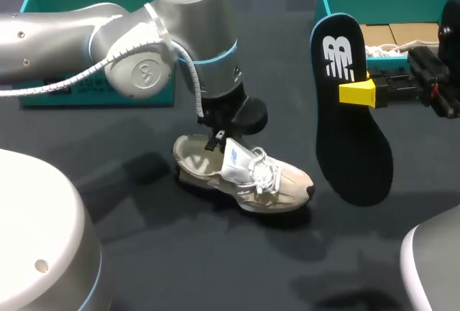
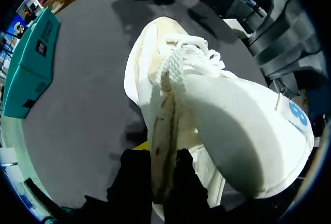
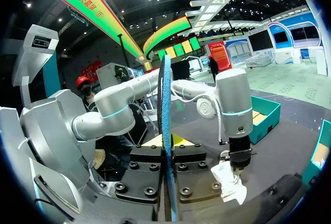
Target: Take the shoe out of the shoebox, open the shoe tongue, remove and reinsert the insole, then place the shoe into the shoebox
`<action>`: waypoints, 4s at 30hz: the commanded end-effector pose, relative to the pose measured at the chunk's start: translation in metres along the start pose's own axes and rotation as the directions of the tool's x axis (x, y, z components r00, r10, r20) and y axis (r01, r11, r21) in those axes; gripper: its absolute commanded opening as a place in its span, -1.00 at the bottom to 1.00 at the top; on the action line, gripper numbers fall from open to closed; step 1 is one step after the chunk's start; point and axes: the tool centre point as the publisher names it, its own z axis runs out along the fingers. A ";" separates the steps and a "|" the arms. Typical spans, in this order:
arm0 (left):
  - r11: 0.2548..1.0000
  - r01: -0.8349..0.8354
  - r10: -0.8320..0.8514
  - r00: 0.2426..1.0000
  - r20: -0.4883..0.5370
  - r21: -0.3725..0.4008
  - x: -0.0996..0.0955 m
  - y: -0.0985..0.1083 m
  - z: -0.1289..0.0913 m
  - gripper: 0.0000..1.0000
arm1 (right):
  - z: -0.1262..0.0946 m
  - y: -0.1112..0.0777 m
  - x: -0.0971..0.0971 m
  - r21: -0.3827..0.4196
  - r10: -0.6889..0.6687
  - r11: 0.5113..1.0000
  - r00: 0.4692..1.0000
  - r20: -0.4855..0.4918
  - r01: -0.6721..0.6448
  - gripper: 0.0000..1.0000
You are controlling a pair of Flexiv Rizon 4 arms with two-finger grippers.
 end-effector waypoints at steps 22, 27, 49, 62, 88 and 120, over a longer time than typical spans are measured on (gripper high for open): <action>0.935 -0.347 0.353 0.929 0.113 -0.073 0.001 0.008 -0.041 -1.00 | 0.000 -0.005 0.004 -0.006 0.001 1.000 1.000 0.008 -0.001 -1.00; 0.883 -0.466 0.469 0.882 0.053 -0.052 -0.011 0.009 -0.045 -1.00 | 0.000 -0.005 0.004 -0.006 0.001 1.000 1.000 0.008 -0.001 -1.00; 0.589 -0.808 0.797 0.579 -0.174 0.006 -0.025 -0.001 -0.052 -1.00 | 0.000 -0.005 0.004 -0.006 0.001 1.000 1.000 0.008 -0.001 -1.00; 0.441 -0.896 0.865 0.407 -0.293 0.058 -0.016 -0.016 -0.021 -1.00 | 0.000 -0.005 0.004 -0.006 0.001 1.000 1.000 0.008 -0.001 -1.00; 0.454 -0.873 0.856 0.371 -0.359 0.181 -0.016 -0.016 0.036 -1.00 | 0.000 -0.005 0.004 -0.006 0.001 1.000 1.000 0.008 -0.001 -1.00; 0.489 -0.871 0.857 0.469 -0.212 0.052 -0.016 -0.015 -0.003 1.00 | 0.000 -0.005 0.004 -0.006 0.001 1.000 1.000 0.008 -0.001 -1.00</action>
